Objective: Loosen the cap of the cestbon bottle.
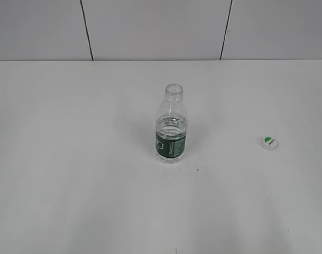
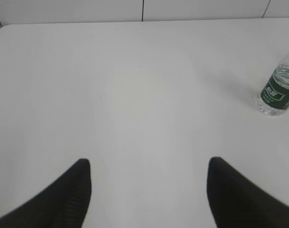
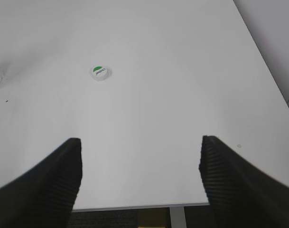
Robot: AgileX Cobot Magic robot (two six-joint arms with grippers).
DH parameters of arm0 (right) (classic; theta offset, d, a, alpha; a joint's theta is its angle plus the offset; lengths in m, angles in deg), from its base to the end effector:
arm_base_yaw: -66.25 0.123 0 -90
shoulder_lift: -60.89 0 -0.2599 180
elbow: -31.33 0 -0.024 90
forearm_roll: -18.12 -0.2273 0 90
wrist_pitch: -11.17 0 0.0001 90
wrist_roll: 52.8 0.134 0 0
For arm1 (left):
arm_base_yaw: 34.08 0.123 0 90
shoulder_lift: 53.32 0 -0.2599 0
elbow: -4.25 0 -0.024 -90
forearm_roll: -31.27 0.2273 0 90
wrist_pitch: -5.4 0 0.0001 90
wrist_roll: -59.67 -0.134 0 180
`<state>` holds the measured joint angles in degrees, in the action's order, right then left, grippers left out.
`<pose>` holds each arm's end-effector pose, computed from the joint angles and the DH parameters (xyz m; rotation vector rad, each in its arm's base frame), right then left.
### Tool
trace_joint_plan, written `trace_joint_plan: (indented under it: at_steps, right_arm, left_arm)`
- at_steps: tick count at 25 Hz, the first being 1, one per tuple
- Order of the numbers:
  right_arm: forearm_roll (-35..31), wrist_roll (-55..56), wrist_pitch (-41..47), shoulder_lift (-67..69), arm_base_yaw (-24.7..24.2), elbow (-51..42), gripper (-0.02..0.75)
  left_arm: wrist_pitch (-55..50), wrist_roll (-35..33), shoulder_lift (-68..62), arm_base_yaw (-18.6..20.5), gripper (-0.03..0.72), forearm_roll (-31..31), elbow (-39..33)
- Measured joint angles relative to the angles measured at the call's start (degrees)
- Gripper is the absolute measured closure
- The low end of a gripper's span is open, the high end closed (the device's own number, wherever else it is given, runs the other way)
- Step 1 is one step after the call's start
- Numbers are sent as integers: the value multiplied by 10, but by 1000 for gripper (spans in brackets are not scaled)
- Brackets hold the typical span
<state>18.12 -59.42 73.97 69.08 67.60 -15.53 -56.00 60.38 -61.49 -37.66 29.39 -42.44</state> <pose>0.0337 0.0008 0.2472 -0.1430 2.0524 -0.0570 0.0346 -0.0060 0.2511 0.0531 2.0291 -0.0864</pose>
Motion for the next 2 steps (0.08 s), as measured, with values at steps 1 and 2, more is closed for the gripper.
trace_joint_plan:
  at_steps: [1,2]
  right_arm:
    - [0,0,0,0,0,0,150]
    - [0,0,0,0,0,0,150]
  left_arm:
    - [0,0,0,0,224,0,0]
    - [0,0,0,0,227,0,0]
